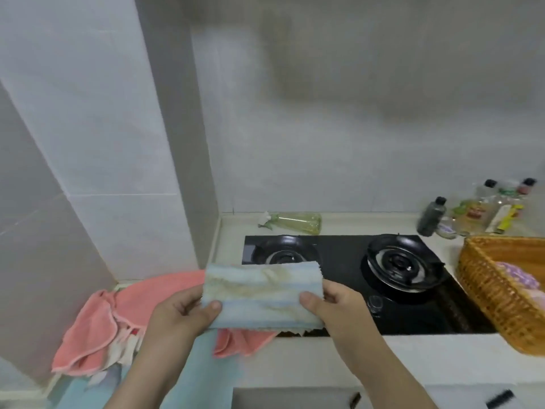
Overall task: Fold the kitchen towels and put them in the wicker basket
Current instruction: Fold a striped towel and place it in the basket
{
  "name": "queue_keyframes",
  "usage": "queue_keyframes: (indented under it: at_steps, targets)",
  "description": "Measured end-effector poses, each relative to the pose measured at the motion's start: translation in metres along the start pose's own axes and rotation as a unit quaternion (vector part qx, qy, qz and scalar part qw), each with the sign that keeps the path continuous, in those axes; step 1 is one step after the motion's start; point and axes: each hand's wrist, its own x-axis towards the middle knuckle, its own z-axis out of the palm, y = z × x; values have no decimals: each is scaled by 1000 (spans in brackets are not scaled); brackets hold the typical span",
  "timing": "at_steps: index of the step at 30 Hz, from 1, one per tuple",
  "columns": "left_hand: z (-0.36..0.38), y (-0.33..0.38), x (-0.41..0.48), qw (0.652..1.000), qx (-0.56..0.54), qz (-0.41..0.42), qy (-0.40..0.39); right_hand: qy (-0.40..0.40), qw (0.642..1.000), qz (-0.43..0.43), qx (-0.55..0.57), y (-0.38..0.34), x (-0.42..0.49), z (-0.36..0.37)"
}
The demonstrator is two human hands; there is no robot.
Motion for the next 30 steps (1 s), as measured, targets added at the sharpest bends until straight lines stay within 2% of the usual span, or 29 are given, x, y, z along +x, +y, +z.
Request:
queue_keyframes:
  at_steps: [4, 13, 22, 30]
  targets:
    - [86, 3, 0, 999, -24, -16, -39, 37, 999, -2, 9, -4, -9, -85]
    - [265, -6, -7, 990, -24, -43, -133, 191, 981, 19, 32, 9, -31, -252]
    - [372, -6, -14, 980, -13, -56, -188, 283, 958, 27, 26, 26, -42, -353]
    - [446, -24, 14, 977, 0, -70, -201, 303, 952, 37, 16, 35, -13, -423]
